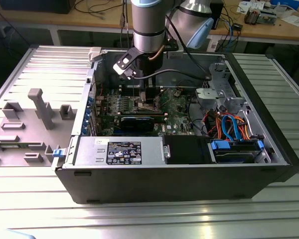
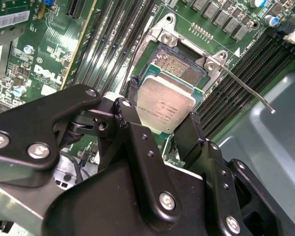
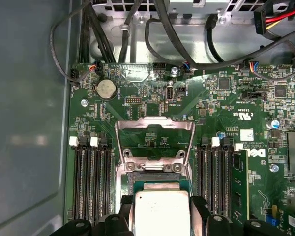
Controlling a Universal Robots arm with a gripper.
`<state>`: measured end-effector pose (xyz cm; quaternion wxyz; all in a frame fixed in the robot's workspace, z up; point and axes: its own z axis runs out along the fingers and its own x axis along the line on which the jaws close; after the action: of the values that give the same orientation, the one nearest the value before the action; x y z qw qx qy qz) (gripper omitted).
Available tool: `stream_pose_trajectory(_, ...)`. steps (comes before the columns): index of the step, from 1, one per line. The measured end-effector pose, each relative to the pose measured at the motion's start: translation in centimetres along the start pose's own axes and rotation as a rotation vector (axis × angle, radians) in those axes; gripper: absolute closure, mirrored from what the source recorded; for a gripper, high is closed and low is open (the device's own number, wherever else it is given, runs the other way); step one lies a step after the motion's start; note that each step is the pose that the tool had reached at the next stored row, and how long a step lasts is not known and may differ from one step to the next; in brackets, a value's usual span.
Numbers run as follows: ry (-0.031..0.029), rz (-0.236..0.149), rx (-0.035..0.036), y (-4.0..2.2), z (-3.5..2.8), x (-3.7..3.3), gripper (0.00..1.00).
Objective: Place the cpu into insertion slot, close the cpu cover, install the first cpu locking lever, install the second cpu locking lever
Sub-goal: 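Place the cpu into insertion slot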
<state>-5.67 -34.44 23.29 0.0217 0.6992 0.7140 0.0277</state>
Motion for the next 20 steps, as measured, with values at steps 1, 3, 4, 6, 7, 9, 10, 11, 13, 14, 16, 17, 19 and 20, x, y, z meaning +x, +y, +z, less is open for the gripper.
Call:
stream_pose_trajectory(1, 0.0, 0.0, 0.0, -0.02, 0.13, 0.02, 0.45)
stream_pose_trajectory(3, -0.0004, 0.007, 0.0, -0.07, 0.72, 0.08, 0.45)
stream_pose_trajectory(4, -0.0008, 0.01, 0.0, -0.1, 0.89, 0.09, 0.45)
stream_pose_trajectory(6, -0.0008, 0.01, -0.0001, -0.18, 1.35, 0.09, 0.45)
stream_pose_trajectory(7, -0.0008, 0.01, -0.0001, -0.21, 1.47, 0.08, 0.45)
stream_pose_trajectory(9, -0.0007, 0.01, -0.0001, -0.39, 2.02, 0.08, 0.45)
stream_pose_trajectory(10, -0.001, 0.014, 0.0, -0.44, 2.17, 0.08, 0.45)
stream_pose_trajectory(11, -0.002, 0.016, -0.0001, -0.46, 2.36, 0.08, 0.45)
stream_pose_trajectory(13, -0.0024, 0.016, 0.0, -0.48, 2.49, 0.12, 0.45)
stream_pose_trajectory(14, -0.0022, 0.016, -0.0001, -0.47, 2.5, 0.15, 0.45)
stream_pose_trajectory(16, -0.0023, 0.016, 0.0, -0.48, 2.49, 0.23, 0.45)
stream_pose_trajectory(17, -0.0024, 0.016, 0.0, -0.47, 2.5, 0.3, 0.45)
stream_pose_trajectory(19, -0.0024, 0.016, 0.0002, -0.47, 2.49, 0.41, 0.45)
stream_pose_trajectory(20, -0.0024, 0.016, 0.0003, -0.47, 2.5, 0.48, 0.45)
